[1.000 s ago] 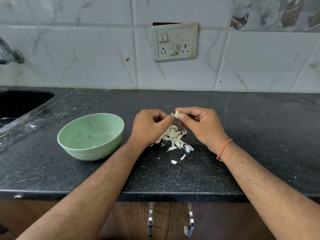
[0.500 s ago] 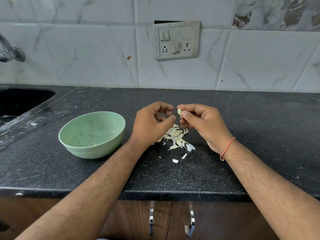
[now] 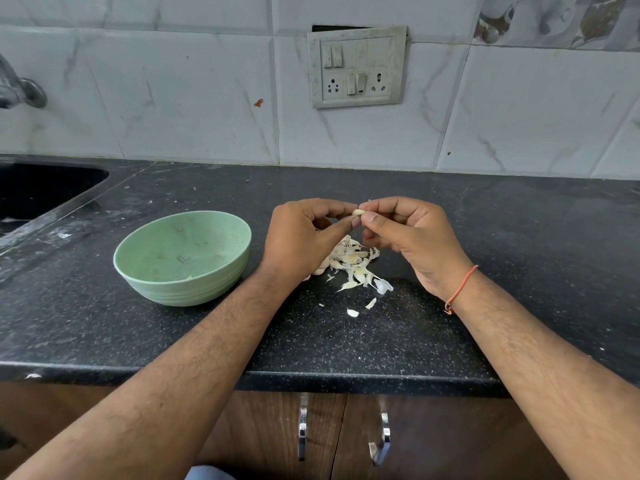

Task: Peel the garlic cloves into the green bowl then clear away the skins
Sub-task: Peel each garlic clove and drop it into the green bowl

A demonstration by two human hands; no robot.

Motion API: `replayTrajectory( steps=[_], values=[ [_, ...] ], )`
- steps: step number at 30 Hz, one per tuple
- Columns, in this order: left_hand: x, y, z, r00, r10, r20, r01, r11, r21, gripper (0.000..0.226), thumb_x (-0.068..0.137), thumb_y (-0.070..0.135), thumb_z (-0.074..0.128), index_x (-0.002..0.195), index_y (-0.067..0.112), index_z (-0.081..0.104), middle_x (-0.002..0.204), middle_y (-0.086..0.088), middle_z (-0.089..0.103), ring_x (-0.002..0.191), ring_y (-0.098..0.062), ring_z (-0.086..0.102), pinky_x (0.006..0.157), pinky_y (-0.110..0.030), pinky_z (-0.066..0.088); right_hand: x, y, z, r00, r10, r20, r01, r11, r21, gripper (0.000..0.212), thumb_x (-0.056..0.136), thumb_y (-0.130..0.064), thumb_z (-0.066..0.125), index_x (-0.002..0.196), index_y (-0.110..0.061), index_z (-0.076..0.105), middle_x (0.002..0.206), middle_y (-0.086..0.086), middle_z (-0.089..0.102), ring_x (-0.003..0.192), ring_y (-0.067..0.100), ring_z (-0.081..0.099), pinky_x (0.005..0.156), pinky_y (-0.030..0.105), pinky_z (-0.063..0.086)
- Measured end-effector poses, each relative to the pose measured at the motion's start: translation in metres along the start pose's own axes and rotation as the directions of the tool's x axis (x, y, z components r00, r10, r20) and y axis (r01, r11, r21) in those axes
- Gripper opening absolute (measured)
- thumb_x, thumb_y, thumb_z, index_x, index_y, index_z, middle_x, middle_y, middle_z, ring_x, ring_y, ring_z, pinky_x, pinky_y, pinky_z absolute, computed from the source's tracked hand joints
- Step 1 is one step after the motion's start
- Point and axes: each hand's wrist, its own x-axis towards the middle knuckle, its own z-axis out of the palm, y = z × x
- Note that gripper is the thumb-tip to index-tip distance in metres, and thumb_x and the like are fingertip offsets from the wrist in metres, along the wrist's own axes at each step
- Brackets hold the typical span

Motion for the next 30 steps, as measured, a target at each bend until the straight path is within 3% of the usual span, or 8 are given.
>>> replayTrajectory(
  steps=[8,13,15,19,23,27,30],
  values=[
    [-0.0003,0.001,-0.0008,1.0,0.019,-0.005,-0.019,0.999,-0.026,0.021,0.089,0.035,0.087,0.108,0.026,0.085,0.088,0.015,0.08,0.069,-0.017,0.074,0.063,-0.036,0.062,0.0018,0.0041,-0.0005,0.983,-0.175,-0.06,0.156,0.958,-0.24,0.008,0.095,-0.013,0.08,0.103,-0.013,0.082,0.093,0.004,0.082,0.082,0.024,0.076,0.08,0.045,0.065],
    [-0.0005,0.0013,-0.0016,0.998,0.031,-0.05,-0.031,1.0,0.002,0.02,0.084,0.036,0.091,0.101,0.027,0.086,0.08,0.011,0.078,0.063,-0.016,0.069,0.059,-0.031,0.059,-0.0024,0.0068,0.0019,0.943,-0.328,-0.059,0.27,0.854,-0.446,0.004,0.094,-0.02,0.082,0.098,-0.019,0.082,0.09,-0.009,0.081,0.08,0.012,0.076,0.072,0.028,0.061],
    [-0.0017,0.0024,-0.0017,0.998,0.017,-0.052,-0.018,1.0,-0.007,0.019,0.083,0.036,0.091,0.099,0.027,0.086,0.074,0.01,0.077,0.06,-0.02,0.068,0.055,-0.03,0.057,-0.0029,0.007,0.0026,0.936,-0.35,-0.043,0.293,0.84,-0.456,0.005,0.094,-0.02,0.082,0.099,-0.019,0.082,0.093,-0.01,0.08,0.083,0.014,0.077,0.074,0.029,0.062],
    [-0.0021,0.0021,-0.0014,0.999,-0.034,-0.031,0.032,0.998,-0.049,0.018,0.084,0.039,0.091,0.098,0.029,0.086,0.07,0.007,0.077,0.06,-0.033,0.068,0.052,-0.04,0.054,-0.0014,0.0049,0.0017,0.966,-0.259,0.001,0.241,0.896,-0.374,0.012,0.094,-0.016,0.081,0.106,-0.019,0.079,0.097,-0.004,0.081,0.088,0.014,0.079,0.076,0.03,0.062],
    [-0.0003,0.0008,-0.0019,0.995,-0.096,0.017,0.097,0.988,-0.12,0.016,0.087,0.033,0.089,0.099,0.022,0.086,0.077,0.007,0.08,0.065,-0.009,0.071,0.061,-0.031,0.059,-0.0009,0.005,0.0009,0.971,-0.235,0.039,0.235,0.918,-0.319,0.019,0.095,-0.013,0.08,0.113,-0.019,0.078,0.102,0.0,0.081,0.091,0.019,0.08,0.082,0.046,0.066],
    [-0.0001,0.0016,-0.0016,0.989,-0.137,0.062,0.147,0.966,-0.211,0.016,0.089,0.028,0.088,0.099,0.016,0.085,0.079,-0.005,0.08,0.066,-0.018,0.068,0.059,-0.026,0.058,-0.0003,0.0061,-0.0004,0.973,-0.222,0.059,0.23,0.927,-0.296,0.025,0.095,-0.016,0.081,0.118,-0.022,0.079,0.105,0.002,0.081,0.093,0.021,0.08,0.084,0.052,0.066],
    [0.0003,0.0018,-0.0015,0.985,-0.154,0.077,0.168,0.955,-0.244,0.017,0.09,0.026,0.086,0.1,0.013,0.085,0.082,-0.006,0.08,0.067,-0.016,0.068,0.062,-0.029,0.06,0.0004,0.0064,-0.0012,0.97,-0.236,0.066,0.245,0.926,-0.286,0.027,0.094,-0.016,0.081,0.12,-0.022,0.079,0.11,0.001,0.081,0.096,0.021,0.08,0.087,0.051,0.065]
  ],
)
